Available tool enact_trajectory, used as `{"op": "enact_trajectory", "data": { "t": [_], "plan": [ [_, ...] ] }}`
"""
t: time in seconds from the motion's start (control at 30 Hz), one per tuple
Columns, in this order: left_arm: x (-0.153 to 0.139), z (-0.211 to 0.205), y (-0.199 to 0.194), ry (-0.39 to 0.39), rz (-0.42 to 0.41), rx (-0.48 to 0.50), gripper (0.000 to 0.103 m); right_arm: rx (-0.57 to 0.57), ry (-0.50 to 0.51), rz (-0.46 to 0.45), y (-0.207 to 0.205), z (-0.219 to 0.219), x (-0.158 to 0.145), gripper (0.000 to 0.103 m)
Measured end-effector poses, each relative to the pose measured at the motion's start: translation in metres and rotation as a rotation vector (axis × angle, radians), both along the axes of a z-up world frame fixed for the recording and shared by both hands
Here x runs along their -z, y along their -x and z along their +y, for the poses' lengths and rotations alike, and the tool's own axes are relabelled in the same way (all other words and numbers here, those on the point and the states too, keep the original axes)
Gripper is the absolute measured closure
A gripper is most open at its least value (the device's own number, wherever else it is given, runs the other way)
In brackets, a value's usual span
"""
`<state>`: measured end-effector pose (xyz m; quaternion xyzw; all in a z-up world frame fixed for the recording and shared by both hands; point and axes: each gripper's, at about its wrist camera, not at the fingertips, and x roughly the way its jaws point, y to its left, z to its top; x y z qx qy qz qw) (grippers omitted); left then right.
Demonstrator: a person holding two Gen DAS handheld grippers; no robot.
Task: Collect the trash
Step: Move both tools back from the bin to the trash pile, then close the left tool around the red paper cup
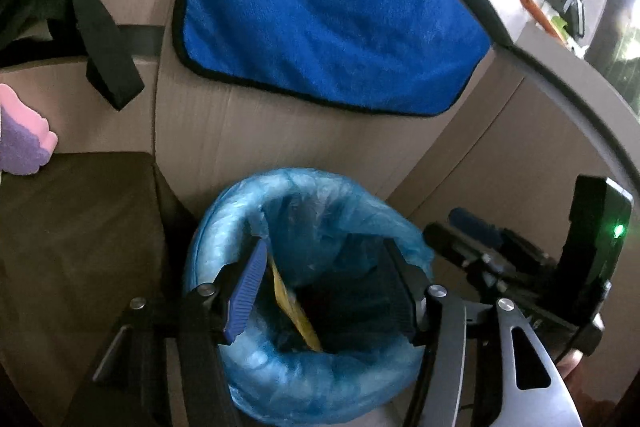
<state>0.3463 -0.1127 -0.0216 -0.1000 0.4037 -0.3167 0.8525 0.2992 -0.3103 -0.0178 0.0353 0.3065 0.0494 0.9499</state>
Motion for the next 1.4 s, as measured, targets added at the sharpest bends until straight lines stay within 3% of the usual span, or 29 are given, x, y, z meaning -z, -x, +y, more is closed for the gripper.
{"op": "enact_trajectory", "data": {
  "t": [0.27,0.43,0.7,0.97,1.13,1.4],
  "plan": [
    [0.009,0.023,0.008,-0.083,0.013,-0.090,0.044,0.006,-0.022,0.022,0.003,0.004,0.000,0.040],
    [-0.008,0.062,0.030,-0.232,-0.107,-0.251,0.044,-0.044,-0.009,0.006,0.011,0.030,-0.008,0.040],
    [-0.033,0.157,0.064,-0.309,-0.208,-0.454,0.043,-0.193,0.009,-0.040,0.015,0.113,-0.030,0.040],
    [-0.030,0.266,0.087,-0.272,-0.162,-0.618,0.043,-0.350,0.025,-0.019,0.003,0.219,-0.032,0.040],
    [-0.022,0.311,0.090,-0.250,-0.140,-0.673,0.042,-0.421,0.068,0.000,-0.008,0.277,-0.026,0.040],
    [0.003,0.379,0.063,-0.023,-0.010,-0.687,0.039,-0.469,0.132,0.033,-0.027,0.329,-0.012,0.040]
  ]
}}
